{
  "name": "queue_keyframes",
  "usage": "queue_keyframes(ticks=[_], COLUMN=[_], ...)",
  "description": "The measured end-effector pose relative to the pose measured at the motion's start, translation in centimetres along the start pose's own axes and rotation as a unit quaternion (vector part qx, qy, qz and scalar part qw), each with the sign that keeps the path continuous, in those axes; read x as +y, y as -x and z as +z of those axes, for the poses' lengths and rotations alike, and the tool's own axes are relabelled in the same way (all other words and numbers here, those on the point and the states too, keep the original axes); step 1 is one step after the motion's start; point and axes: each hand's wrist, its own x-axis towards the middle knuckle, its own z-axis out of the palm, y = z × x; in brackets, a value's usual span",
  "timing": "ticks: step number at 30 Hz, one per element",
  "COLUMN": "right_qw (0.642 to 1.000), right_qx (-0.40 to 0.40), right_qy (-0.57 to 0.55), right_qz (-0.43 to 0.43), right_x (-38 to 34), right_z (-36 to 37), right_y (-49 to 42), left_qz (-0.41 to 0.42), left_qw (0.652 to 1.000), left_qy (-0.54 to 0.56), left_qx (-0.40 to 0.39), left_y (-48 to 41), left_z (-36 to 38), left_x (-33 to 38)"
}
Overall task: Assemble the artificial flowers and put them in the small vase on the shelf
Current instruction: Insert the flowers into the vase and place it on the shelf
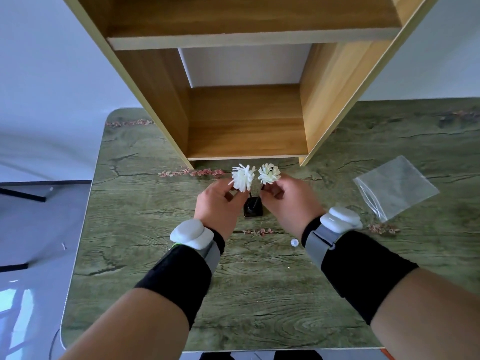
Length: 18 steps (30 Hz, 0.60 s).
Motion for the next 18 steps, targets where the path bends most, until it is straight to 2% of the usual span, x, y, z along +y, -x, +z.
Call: queue_keyframes(ticks=[7, 11, 18], right_qw=[1.000, 0.997, 0.993], right_qx=[0.010, 0.004, -0.027], right_qy=[0.015, 0.076, 0.111], right_qz=[-0.008, -0.035, -0.033], right_x=[-0.1, -0.3, 1.5], right_z=[0.4, 0.4, 2.2], right_y=[-0.4, -0.4, -0.6], left_qz=[0.024, 0.023, -0.005], left_qw=[1.000, 1.000, 1.000], left_qy=[-0.006, 0.003, -0.012], left_qx=[0.004, 0.001, -0.025], left_y=[0.0, -0.1, 0.0], left_z=[0.3, 0.5, 1.5], left_x=[-0.7, -0.8, -2.3])
